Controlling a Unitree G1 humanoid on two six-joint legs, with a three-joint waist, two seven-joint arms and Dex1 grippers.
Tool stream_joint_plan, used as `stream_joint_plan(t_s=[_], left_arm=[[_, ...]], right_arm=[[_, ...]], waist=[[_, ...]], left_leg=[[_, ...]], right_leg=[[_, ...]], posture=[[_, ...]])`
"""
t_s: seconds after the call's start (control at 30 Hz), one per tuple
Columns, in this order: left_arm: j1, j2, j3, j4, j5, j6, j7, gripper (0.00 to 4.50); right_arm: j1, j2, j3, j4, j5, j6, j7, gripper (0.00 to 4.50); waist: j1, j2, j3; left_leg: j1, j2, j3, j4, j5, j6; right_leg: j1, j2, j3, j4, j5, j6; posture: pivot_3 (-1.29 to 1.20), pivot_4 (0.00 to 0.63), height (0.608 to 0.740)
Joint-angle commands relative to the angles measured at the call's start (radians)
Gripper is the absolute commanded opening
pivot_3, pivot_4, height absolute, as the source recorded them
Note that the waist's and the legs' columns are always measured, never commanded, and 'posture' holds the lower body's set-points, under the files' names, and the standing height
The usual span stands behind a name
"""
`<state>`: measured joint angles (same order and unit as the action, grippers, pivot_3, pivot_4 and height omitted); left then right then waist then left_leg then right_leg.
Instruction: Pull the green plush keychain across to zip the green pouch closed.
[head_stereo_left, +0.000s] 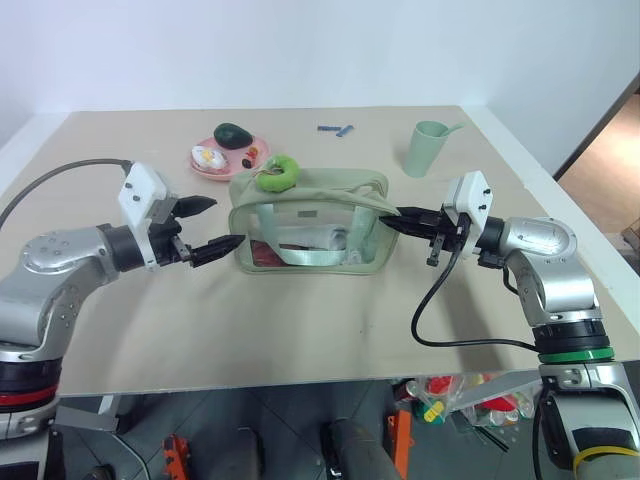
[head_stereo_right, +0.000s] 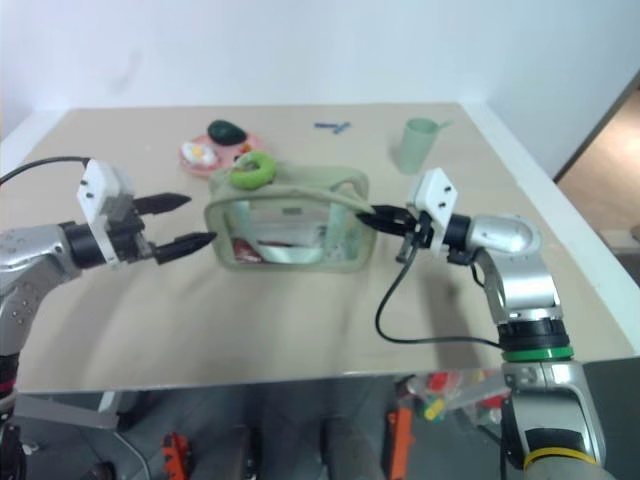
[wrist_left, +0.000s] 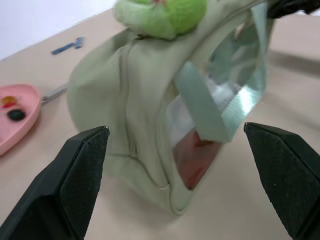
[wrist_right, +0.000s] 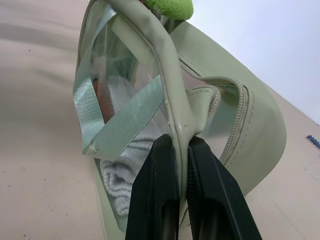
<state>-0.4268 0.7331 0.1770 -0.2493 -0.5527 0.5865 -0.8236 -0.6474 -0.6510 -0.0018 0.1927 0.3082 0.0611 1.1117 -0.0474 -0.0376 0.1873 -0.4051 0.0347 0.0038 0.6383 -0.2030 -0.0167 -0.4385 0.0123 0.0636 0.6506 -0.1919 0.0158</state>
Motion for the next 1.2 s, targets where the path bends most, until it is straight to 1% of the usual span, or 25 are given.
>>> stream_joint_plan(t_s=[0.03, 0.07, 0.13, 0.2, 0.23, 0.27, 0.33, 0.4, 0.43, 0.47, 0.53, 0.63, 0.73, 0.83, 1.07, 1.2], left_arm=[[-0.007, -0.067, 0.022, 0.011, 0.022, -0.081, 0.064, 4.48], [-0.015, -0.091, 0.026, 0.017, 0.018, -0.089, 0.078, 3.93], [-0.038, -0.13, 0.031, 0.03, 0.006, -0.096, 0.102, 3.29], [-0.042, -0.138, 0.009, 0.045, 0.021, -0.104, 0.096, 2.63], [-0.038, -0.141, -0.002, 0.054, 0.03, -0.111, 0.092, 2.39], [-0.035, -0.144, -0.01, 0.061, 0.036, -0.117, 0.089, 1.97], [-0.031, -0.156, -0.011, 0.068, 0.031, -0.121, 0.091, 1.38], [-0.027, -0.16, -0.013, 0.067, 0.026, -0.118, 0.086, 0.55], [-0.023, -0.16, -0.016, 0.065, 0.025, -0.114, 0.083, 0.28], [-0.019, -0.161, -0.019, 0.062, 0.025, -0.113, 0.081, 0.0], [-0.012, -0.162, -0.024, 0.055, 0.024, -0.108, 0.078, 0.0], [-0.007, -0.165, -0.027, 0.043, 0.018, -0.1, 0.082, 0.0], [-0.009, -0.17, -0.031, 0.038, 0.013, -0.094, 0.086, 0.0], [-0.014, -0.181, -0.042, 0.034, 0.015, -0.096, 0.091, 0.0], [-0.024, -0.196, -0.048, 0.038, 0.0, -0.092, 0.083, 0.0], [-0.021, -0.196, -0.054, 0.035, 0.006, -0.095, 0.085, 0.0]], right_arm=[[-0.029, 0.002, -0.002, -0.01, -0.001, -0.015, 0.01, 0.14], [-0.029, 0.002, -0.003, -0.012, 0.001, -0.013, 0.011, 0.14], [-0.027, -0.003, -0.003, -0.019, 0.009, 0.002, 0.02, 0.14], [-0.025, -0.009, -0.004, -0.029, 0.025, 0.031, 0.033, 0.14], [-0.024, -0.011, -0.006, -0.035, 0.032, 0.05, 0.035, 0.14], [-0.023, -0.013, -0.008, -0.042, 0.039, 0.068, 0.04, 0.78], [-0.02, -0.019, -0.016, -0.076, 0.073, 0.137, 0.048, 1.31], [-0.026, -0.027, -0.026, -0.12, 0.105, 0.201, 0.052, 2.13], [-0.034, -0.034, -0.028, -0.143, 0.116, 0.228, 0.052, 2.42], [-0.048, -0.04, -0.029, -0.164, 0.123, 0.249, 0.05, 2.79], [-0.089, -0.047, -0.024, -0.214, 0.139, 0.295, 0.041, 3.46], [-0.176, -0.017, -0.014, -0.288, 0.183, 0.388, -0.001, 4.47], [-0.25, 0.028, 0.023, -0.318, 0.19, 0.433, -0.03, 4.47], [-0.34, 0.153, 0.081, -0.248, 0.139, 0.426, -0.116, 4.47], [-0.415, 0.315, 0.197, -0.033, -0.011, 0.293, -0.169, 4.47], [-0.431, 0.344, 0.217, 0.056, -0.06, 0.25, -0.159, 4.47]], waist=[[0.0, 0.0, 0.0], [-0.001, 0.0, 0.0], [-0.001, 0.0, 0.0], [-0.001, 0.0, 0.0], [-0.002, 0.0, 0.0], [-0.002, 0.0, 0.0], [-0.001, 0.0, 0.0], [0.0, 0.0, 0.0], [0.0, 0.0, 0.0], [0.0, 0.0, 0.0], [-0.001, 0.0, 0.0], [-0.002, 0.0, 0.0], [-0.001, 0.0, 0.0], [-0.002, -0.001, 0.0], [0.006, -0.001, -0.001], [0.008, -0.001, -0.001]], left_leg=[[0.0, 0.0, 0.0, 0.0, 0.0, 0.0], [0.0, 0.0, 0.0, 0.0, 0.0, 0.0], [0.0, 0.0, 0.001, 0.0, 0.0, 0.0], [0.0, 0.0, 0.0, 0.0, 0.0, 0.0], [0.0, 0.0, 0.001, 0.0, 0.0, 0.0], [0.0, 0.0, 0.001, 0.0, 0.0, 0.0], [0.0, 0.0, 0.001, 0.0, 0.0, 0.0], [0.0, 0.0, 0.0, 0.0, 0.0, 0.0], [0.0, 0.0, 0.0, 0.0, 0.0, 0.0], [-0.001, 0.0, 0.0, 0.0, 0.0, 0.0], [-0.001, 0.0, 0.001, 0.0, 0.0, 0.0], [0.0, 0.0, 0.001, 0.0, 0.0, 0.0], [0.0, 0.001, 0.0, 0.0, 0.0, 0.0], [0.0, 0.001, -0.001, 0.0, 0.0, 0.0], [-0.003, 0.0, 0.0, 0.001, 0.0, -0.001], [-0.004, -0.001, -0.001, 0.0, 0.0, -0.001]], right_leg=[[0.0, 0.0, 0.0, 0.0, 0.0, 0.0], [0.0, 0.0, 0.001, 0.0, 0.001, 0.001], [0.0, 0.0, 0.001, 0.0, 0.001, 0.001], [0.0, 0.0, 0.001, 0.0, 0.001, 0.001], [0.0, 0.0, 0.001, 0.0, 0.001, 0.001], [0.0, 0.0, 0.001, 0.0, 0.001, 0.001], [0.0, 0.0, 0.001, 0.0, 0.001, 0.001], [0.0, 0.0, 0.001, 0.0, 0.001, 0.001], [0.0, 0.0, 0.001, 0.0, 0.001, 0.001], [0.0, 0.0, 0.001, 0.0, 0.001, 0.001], [0.0, 0.0, 0.001, 0.0, 0.001, 0.001], [-0.001, 0.0, 0.002, 0.0, 0.001, 0.001], [0.0, 0.001, 0.0, 0.0, 0.001, 0.001], [0.0, 0.001, -0.001, 0.0, 0.001, 0.001], [0.0, -0.001, -0.001, -0.001, 0.001, 0.001], [-0.001, -0.002, -0.001, -0.002, 0.001, 0.001]], posture=[[0.0, 0.15, 0.74], [0.0, 0.15, 0.74], [0.0, 0.15, 0.74], [0.0, 0.15, 0.74], [0.0, 0.15, 0.74], [0.0, 0.15, 0.74], [0.0, 0.15, 0.74], [0.0, 0.15, 0.74], [0.0, 0.15, 0.74], [0.0, 0.15, 0.74], [0.0, 0.15, 0.74], [0.0, 0.15, 0.74], [0.0, 0.15, 0.74], [0.0, 0.15, 0.74], [0.0, 0.15, 0.74], [0.0, 0.15, 0.74]])
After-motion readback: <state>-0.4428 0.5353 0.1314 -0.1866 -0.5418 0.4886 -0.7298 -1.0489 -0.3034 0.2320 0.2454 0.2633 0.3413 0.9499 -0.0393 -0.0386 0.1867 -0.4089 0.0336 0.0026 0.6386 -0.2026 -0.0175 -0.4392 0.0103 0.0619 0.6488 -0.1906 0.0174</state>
